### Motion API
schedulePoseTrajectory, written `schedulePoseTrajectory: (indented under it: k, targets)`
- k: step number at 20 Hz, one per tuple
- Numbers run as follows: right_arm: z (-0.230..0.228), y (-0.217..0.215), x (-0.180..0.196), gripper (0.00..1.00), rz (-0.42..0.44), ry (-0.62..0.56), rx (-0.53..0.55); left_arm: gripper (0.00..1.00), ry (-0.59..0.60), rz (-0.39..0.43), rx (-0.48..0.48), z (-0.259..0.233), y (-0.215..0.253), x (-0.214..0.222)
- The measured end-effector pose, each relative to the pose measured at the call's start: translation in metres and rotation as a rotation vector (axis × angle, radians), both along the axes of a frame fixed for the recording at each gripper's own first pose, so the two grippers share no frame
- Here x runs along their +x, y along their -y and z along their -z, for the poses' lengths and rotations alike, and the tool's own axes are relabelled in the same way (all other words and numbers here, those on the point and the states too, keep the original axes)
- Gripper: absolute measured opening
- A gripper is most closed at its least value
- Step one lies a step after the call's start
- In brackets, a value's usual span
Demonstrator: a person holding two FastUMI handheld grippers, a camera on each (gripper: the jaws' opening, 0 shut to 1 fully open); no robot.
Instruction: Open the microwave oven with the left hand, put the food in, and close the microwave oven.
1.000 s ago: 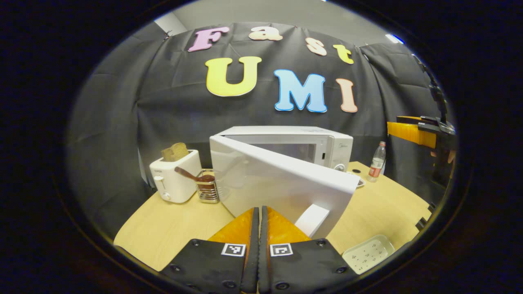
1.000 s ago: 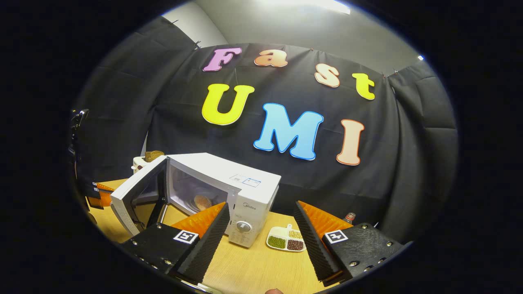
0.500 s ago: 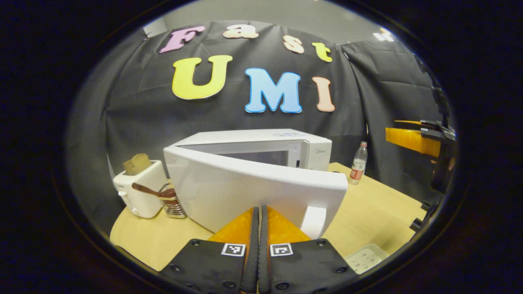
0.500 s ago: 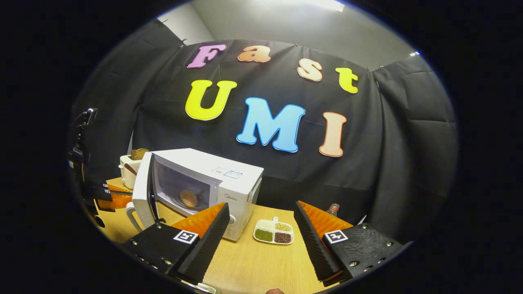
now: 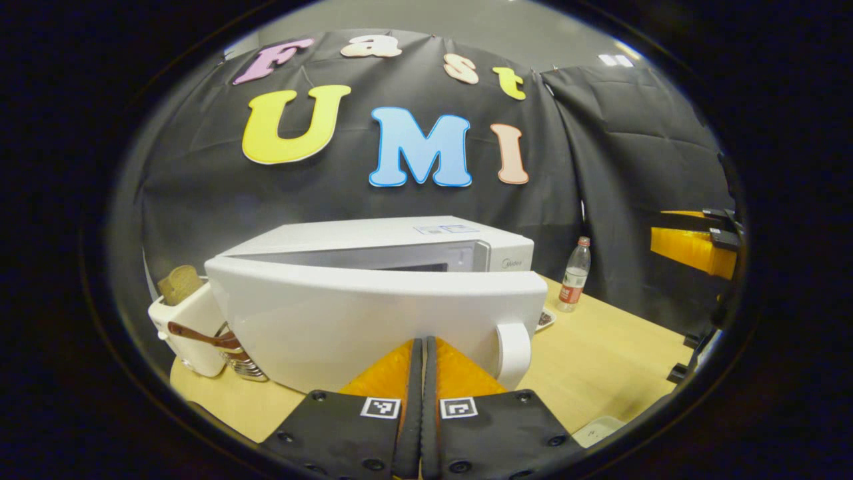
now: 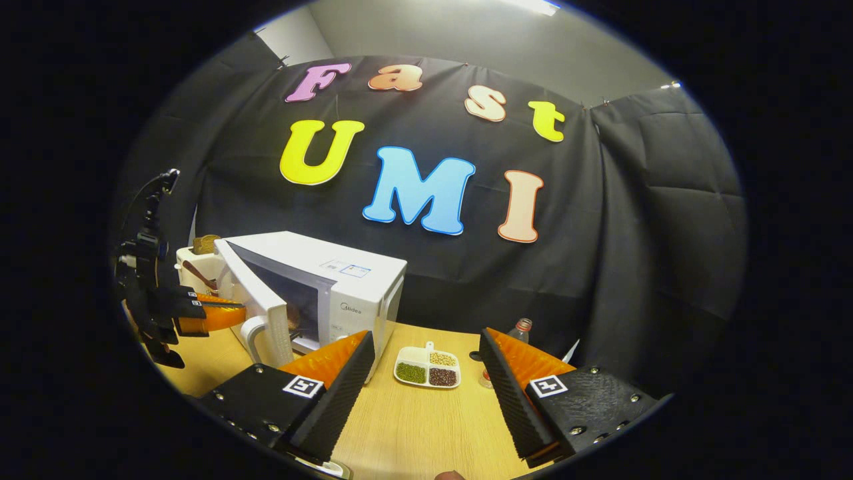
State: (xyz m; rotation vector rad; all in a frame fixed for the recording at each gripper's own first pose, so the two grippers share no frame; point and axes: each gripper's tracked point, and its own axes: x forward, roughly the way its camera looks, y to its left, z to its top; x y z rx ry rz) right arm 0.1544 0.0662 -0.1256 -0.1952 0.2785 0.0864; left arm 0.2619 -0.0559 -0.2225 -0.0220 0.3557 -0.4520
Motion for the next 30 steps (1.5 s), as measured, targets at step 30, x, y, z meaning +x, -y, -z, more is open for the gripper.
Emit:
schedulePoseTrajectory:
  k: [30]
  targets:
    - [-0.038, 0.013, -0.055, 0.97, -0.067, 0.048, 0.058, 0.08, 0.089, -0.208, -0.024, -0.088, 0.003, 0.002]
